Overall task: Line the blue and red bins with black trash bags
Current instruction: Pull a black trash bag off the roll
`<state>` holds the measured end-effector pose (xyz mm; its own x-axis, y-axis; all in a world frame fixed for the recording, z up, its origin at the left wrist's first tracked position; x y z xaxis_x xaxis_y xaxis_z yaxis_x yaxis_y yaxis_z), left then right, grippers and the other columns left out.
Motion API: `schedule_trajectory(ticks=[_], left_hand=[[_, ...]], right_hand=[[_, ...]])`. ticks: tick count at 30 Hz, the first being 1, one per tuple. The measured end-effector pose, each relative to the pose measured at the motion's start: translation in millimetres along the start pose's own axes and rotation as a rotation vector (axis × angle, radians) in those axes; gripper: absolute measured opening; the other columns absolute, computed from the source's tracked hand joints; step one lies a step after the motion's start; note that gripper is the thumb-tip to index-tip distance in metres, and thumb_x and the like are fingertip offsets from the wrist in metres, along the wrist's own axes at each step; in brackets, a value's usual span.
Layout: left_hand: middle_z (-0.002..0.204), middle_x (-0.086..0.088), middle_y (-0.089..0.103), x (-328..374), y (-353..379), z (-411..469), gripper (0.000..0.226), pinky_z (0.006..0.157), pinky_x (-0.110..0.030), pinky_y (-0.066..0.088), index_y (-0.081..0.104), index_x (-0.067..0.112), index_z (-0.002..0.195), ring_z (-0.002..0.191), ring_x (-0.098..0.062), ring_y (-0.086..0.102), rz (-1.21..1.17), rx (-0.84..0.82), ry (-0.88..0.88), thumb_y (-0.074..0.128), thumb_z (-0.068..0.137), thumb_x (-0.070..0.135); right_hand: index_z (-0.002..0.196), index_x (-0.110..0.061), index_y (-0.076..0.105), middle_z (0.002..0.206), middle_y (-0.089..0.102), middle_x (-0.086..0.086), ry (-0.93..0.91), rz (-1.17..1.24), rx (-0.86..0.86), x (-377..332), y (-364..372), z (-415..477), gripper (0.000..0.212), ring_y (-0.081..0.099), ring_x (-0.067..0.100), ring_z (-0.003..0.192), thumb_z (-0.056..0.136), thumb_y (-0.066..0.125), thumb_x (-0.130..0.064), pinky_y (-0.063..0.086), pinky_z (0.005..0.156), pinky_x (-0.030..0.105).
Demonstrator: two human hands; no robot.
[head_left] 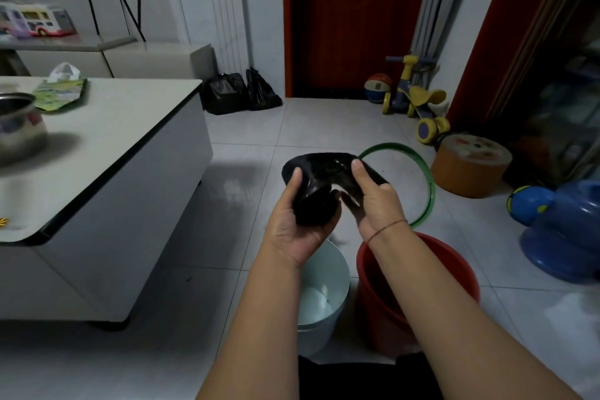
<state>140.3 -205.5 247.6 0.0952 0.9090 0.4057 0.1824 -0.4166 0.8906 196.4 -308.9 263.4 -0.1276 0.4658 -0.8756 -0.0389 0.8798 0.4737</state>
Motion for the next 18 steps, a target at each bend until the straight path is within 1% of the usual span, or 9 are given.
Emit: schedule_trajectory(ticks=[2,4,5,7,9,11,14,16,18], left_hand=[[0.095,-0.014,0.072,5,-3,3,0.048,0.078,-0.036,0.056,0.065,0.006,0.108,0.089,-0.027,0.067,0.155,0.072,0.080,0.075,0.071,0.035],[0.108,-0.016,0.070,6,-5,5,0.049,0.092,-0.042,0.049,0.063,0.006,0.115,0.105,-0.031,0.064,0.325,0.151,0.141,0.072,0.077,0.036],[0.113,-0.017,0.068,6,-6,5,0.054,0.094,-0.044,0.048,0.060,0.006,0.120,0.108,-0.032,0.064,0.370,0.181,0.154,0.072,0.078,0.038],[0.113,-0.019,0.069,3,-5,2,0.059,0.090,-0.043,0.053,0.062,0.005,0.118,0.104,-0.032,0.067,0.325,0.175,0.118,0.071,0.076,0.045],[0.107,-0.020,0.071,-1,0,-2,0.060,0.082,-0.044,0.055,0.072,0.003,0.103,0.096,-0.033,0.069,0.158,0.085,0.006,0.069,0.073,0.054],[0.103,-0.022,0.071,-1,0,-4,0.064,0.075,-0.047,0.056,0.073,0.003,0.100,0.089,-0.036,0.070,0.028,0.034,-0.040,0.071,0.067,0.057],[0.093,-0.020,0.072,8,-7,-5,0.066,0.069,-0.039,0.059,0.062,0.007,0.112,0.078,-0.032,0.071,-0.067,0.007,0.045,0.074,0.064,0.050],[0.090,-0.016,0.072,15,-10,-6,0.061,0.071,-0.034,0.058,0.061,0.009,0.111,0.078,-0.028,0.070,-0.096,-0.010,0.069,0.074,0.065,0.046],[0.088,-0.012,0.071,19,-15,-5,0.052,0.072,-0.032,0.055,0.064,0.009,0.105,0.078,-0.023,0.067,-0.068,0.015,0.080,0.075,0.066,0.043]], right_hand=[[0.097,-0.012,0.070,0.098,0.072,0.007,0.052,-0.009,-0.169,5,13,-9,0.045,0.067,0.019,0.095,0.068,0.073,-0.047,0.053,0.085,0.033],[0.092,-0.013,0.073,0.099,0.074,0.007,0.046,-0.056,-0.309,11,25,-19,0.042,0.069,0.019,0.097,0.067,0.075,-0.047,0.054,0.084,0.030],[0.091,-0.013,0.073,0.098,0.074,0.009,0.021,-0.099,-0.319,12,29,-23,0.037,0.069,0.021,0.097,0.069,0.077,-0.042,0.054,0.083,0.030],[0.091,-0.011,0.071,0.093,0.075,0.010,-0.028,-0.160,-0.230,14,29,-24,0.024,0.070,0.024,0.093,0.072,0.078,-0.026,0.054,0.081,0.032],[0.088,-0.013,0.070,0.085,0.076,0.006,-0.053,-0.150,-0.160,14,25,-21,0.015,0.072,0.022,0.085,0.074,0.076,-0.017,0.056,0.071,0.027],[0.087,-0.012,0.070,0.083,0.076,0.004,-0.102,-0.206,-0.132,10,21,-17,0.014,0.072,0.018,0.081,0.075,0.076,-0.018,0.055,0.066,0.023],[0.086,-0.008,0.069,0.083,0.072,0.006,-0.150,-0.287,-0.038,2,9,-7,0.016,0.068,0.018,0.077,0.079,0.074,-0.021,0.052,0.068,0.024],[0.084,-0.011,0.066,0.084,0.068,0.005,-0.117,-0.218,0.070,-2,-4,0,0.010,0.063,0.019,0.080,0.083,0.070,-0.021,0.050,0.070,0.026],[0.086,-0.016,0.064,0.086,0.068,0.003,-0.035,-0.096,0.068,-4,-8,2,0.016,0.063,0.018,0.085,0.083,0.069,-0.031,0.048,0.071,0.027]])
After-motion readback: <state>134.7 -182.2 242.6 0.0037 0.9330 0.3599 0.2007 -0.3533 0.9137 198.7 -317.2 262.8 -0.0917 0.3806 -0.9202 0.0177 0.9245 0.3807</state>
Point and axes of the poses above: each hand's wrist, its own z-axis towards the middle knuckle, its own y-axis out of the palm, x = y × z, the point moved 5 cm from there along z, towards the middle knuckle
